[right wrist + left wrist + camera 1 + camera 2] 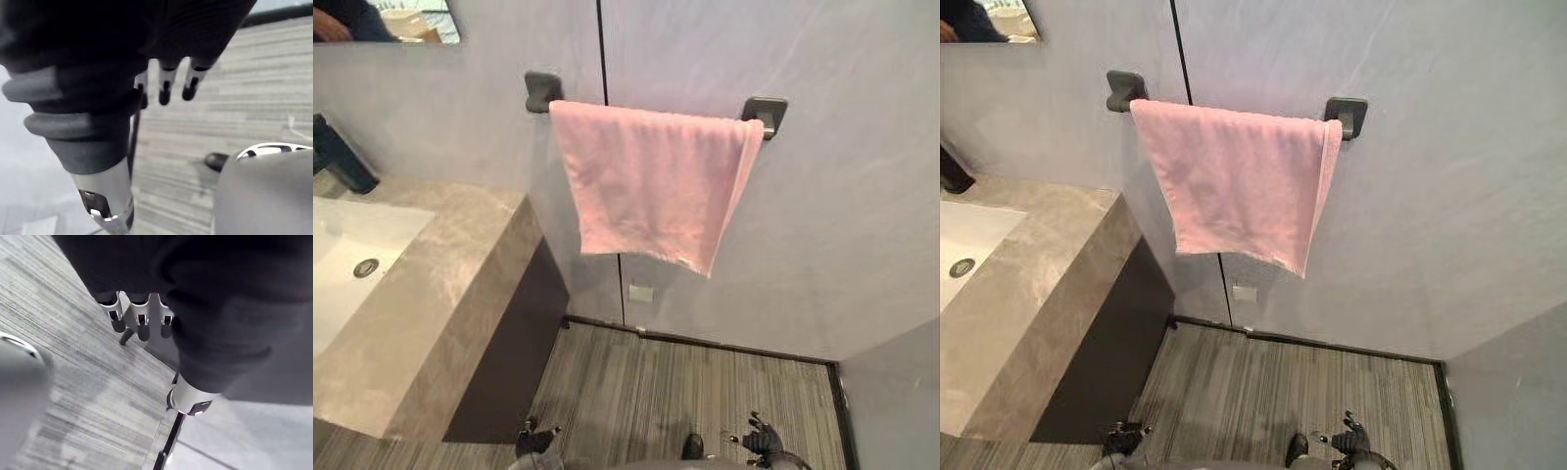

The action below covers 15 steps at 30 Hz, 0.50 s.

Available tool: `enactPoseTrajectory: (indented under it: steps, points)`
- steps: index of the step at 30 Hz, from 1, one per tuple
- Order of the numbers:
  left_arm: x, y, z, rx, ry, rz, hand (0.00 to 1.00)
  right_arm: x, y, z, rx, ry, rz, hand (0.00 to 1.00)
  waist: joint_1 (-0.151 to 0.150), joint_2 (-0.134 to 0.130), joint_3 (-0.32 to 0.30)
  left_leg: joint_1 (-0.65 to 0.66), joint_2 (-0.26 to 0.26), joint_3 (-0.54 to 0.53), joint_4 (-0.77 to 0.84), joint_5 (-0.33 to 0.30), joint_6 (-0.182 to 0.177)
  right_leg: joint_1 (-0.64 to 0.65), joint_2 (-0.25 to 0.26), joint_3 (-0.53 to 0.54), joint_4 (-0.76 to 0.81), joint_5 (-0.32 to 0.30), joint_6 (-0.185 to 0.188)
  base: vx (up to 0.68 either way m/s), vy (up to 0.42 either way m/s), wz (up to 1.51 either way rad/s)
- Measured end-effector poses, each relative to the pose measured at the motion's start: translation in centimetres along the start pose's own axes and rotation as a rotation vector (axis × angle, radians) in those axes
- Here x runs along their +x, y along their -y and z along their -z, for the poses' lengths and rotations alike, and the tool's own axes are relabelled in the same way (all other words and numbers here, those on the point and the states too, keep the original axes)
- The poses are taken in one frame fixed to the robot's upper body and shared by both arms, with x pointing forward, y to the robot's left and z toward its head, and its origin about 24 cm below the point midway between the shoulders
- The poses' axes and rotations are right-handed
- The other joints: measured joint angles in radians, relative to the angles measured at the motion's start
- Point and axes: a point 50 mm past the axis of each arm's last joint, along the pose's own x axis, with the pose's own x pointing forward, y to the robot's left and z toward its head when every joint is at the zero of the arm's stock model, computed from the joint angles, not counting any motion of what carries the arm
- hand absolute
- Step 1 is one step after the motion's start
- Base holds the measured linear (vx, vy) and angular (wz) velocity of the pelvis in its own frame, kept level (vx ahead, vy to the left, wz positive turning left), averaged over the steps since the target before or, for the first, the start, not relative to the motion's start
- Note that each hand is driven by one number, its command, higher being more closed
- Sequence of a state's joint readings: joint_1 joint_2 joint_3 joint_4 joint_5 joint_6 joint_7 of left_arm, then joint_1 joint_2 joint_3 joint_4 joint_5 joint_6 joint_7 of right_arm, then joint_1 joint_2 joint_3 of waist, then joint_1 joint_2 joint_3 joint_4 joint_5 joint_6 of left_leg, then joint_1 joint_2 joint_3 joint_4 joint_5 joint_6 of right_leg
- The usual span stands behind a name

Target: Organize washtable

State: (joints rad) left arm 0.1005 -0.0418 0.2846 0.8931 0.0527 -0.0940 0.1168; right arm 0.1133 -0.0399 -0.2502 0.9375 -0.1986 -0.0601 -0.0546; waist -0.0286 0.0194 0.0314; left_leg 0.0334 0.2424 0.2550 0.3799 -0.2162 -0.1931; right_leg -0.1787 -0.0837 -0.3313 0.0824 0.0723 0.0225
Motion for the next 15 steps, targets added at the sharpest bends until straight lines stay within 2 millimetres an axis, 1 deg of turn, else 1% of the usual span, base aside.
enactPoseTrajectory:
  steps: [1, 2, 3, 4, 5, 6, 7, 8, 9, 10, 11, 12, 13, 14, 15]
  points:
    - [0.2, 0.3, -1.1, 0.039, 0.044, 0.021, 0.0, 0.0, -0.2, -0.1, -0.015, 0.006, -0.011, 0.0, 0.004, -0.004, 0.009, 0.003, -0.007, -0.002, -0.043, -0.012, 0.006, -0.014, -0.009, -0.01, 0.002, 0.013, -0.002, -0.23, 0.199, 0.52]
    - [0.3, 1.1, -2.1, 0.08, 0.084, 0.06, 0.0, 0.1, -0.4, -0.5, -0.042, 0.017, -0.017, 0.0, 0.01, -0.003, 0.021, 0.012, -0.015, -0.003, -0.101, -0.03, 0.012, -0.035, -0.021, -0.02, 0.013, 0.018, -0.002, -0.23, 0.2, 0.27]
    - [0.4, 2.1, -3.2, 0.108, 0.123, 0.095, 0.0, 0.3, -0.4, -1.3, -0.059, 0.037, -0.02, 0.0, 0.013, -0.01, 0.05, 0.039, -0.033, -0.003, -0.152, -0.035, 0.018, -0.047, -0.035, -0.02, 0.045, 0.019, -0.002, -0.19, 0.148, 0.18]
    - [0.4, 2.5, -3.6, 0.121, 0.14, 0.111, 0.0, 0.4, -0.5, -1.6, -0.069, 0.046, -0.023, 0.0, 0.013, -0.013, 0.063, 0.049, -0.043, -0.002, -0.171, -0.035, 0.018, -0.054, -0.044, -0.018, 0.06, 0.018, -0.001, -0.22, 0.077, 0.13]
    - [0.3, 3.0, -4.0, 0.139, 0.164, 0.129, 0.0, 0.5, -0.5, -2.1, -0.09, 0.066, -0.029, 0.0, 0.013, -0.016, 0.088, 0.064, -0.067, -0.003, -0.191, -0.035, 0.019, -0.063, -0.066, -0.009, 0.094, 0.018, 0.001, -0.2, 0.06, 0.07]
    - [0.3, 2.9, -4.0, 0.142, 0.17, 0.129, 0.0, 0.6, -0.5, -2.3, -0.097, 0.074, -0.031, 0.0, 0.014, -0.019, 0.1, 0.073, -0.078, -0.003, -0.193, -0.034, 0.019, -0.066, -0.079, 0.001, 0.109, 0.018, 0.003, -0.35, 0.097, -0.08]
    - [0.4, 2.3, -3.5, 0.169, 0.157, 0.115, 0.0, 0.6, -0.6, -2.5, -0.112, 0.082, -0.038, 0.0, 0.025, -0.029, 0.107, 0.07, -0.105, 0.008, -0.175, -0.033, 0.035, -0.098, -0.105, 0.041, 0.158, 0.028, 0.018, -0.31, 0.089, -0.19]
    - [0.4, 1.8, -3.3, 0.172, 0.148, 0.102, 0.0, 0.6, -0.6, -2.7, -0.119, 0.089, -0.041, 0.0, 0.028, -0.034, 0.112, 0.067, -0.113, 0.019, -0.165, -0.033, 0.047, -0.113, -0.114, 0.064, 0.179, 0.033, 0.024, -0.33, 0.085, -0.3]
    - [0.5, 1.0, -2.8, 0.172, 0.124, 0.078, 0.0, 0.6, -0.6, -2.7, -0.135, 0.094, -0.046, 0.0, 0.038, -0.04, 0.114, 0.062, -0.126, 0.035, -0.156, -0.029, 0.065, -0.128, -0.12, 0.094, 0.184, 0.064, 0.055, -0.27, -0.008, -0.27]
    - [0.4, 0.3, -1.7, 0.144, 0.083, 0.049, 0.0, 0.6, -0.4, -2.8, -0.136, 0.097, -0.043, 0.0, 0.044, -0.017, 0.115, 0.047, -0.104, 0.051, -0.154, -0.028, 0.095, -0.13, -0.108, 0.133, 0.166, 0.08, 0.076, -0.29, -0.044, 0.04]
    - [0.4, -0.9, -1.2, 0.132, 0.058, 0.01, 0.0, 0.6, -0.3, -3.1, -0.121, 0.114, -0.044, 0.0, 0.033, -0.017, 0.125, 0.029, -0.102, 0.035, -0.154, -0.033, 0.105, -0.174, -0.116, 0.187, 0.375, -0.051, 0.047, -0.3, -0.118, 0.46]
    - [0.3, -1.8, -0.5, 0.129, 0.035, -0.022, 0.0, 0.5, -0.1, -2.8, -0.114, 0.105, -0.041, 0.0, 0.036, -0.03, 0.124, 0.015, -0.103, 0.005, -0.149, -0.025, 0.104, -0.189, -0.119, 0.239, 0.54, -0.137, 0.048, -0.19, -0.123, 0.95]
    - [0.1, -2.5, 0.2, 0.131, 0.013, -0.048, 0.0, 0.3, 0.2, -1.9, -0.099, 0.08, -0.034, 0.0, 0.042, -0.038, 0.118, -0.001, -0.104, -0.04, -0.14, -0.014, 0.098, -0.169, -0.105, 0.292, 0.646, -0.195, 0.067, -0.15, -0.196, 1.33]
    - [-0.3, -3.6, 1.4, 0.102, -0.028, -0.088, 0.0, -0.1, 0.5, -0.4, -0.079, 0.04, -0.024, 0.0, 0.046, -0.049, 0.109, -0.032, -0.11, -0.104, -0.125, -0.002, 0.09, -0.112, -0.077, 0.371, 0.7, -0.26, 0.102, -0.1, -0.186, 1.4]
    - [-0.5, -4.2, 1.9, 0.09, -0.042, -0.113, 0.0, -0.4, 0.5, 0.4, -0.068, 0.016, -0.022, 0.0, 0.048, -0.057, 0.102, -0.055, -0.116, -0.135, -0.116, 0.006, 0.085, -0.082, -0.062, 0.415, 0.692, -0.298, 0.12, -0.12, -0.253, 1.46]
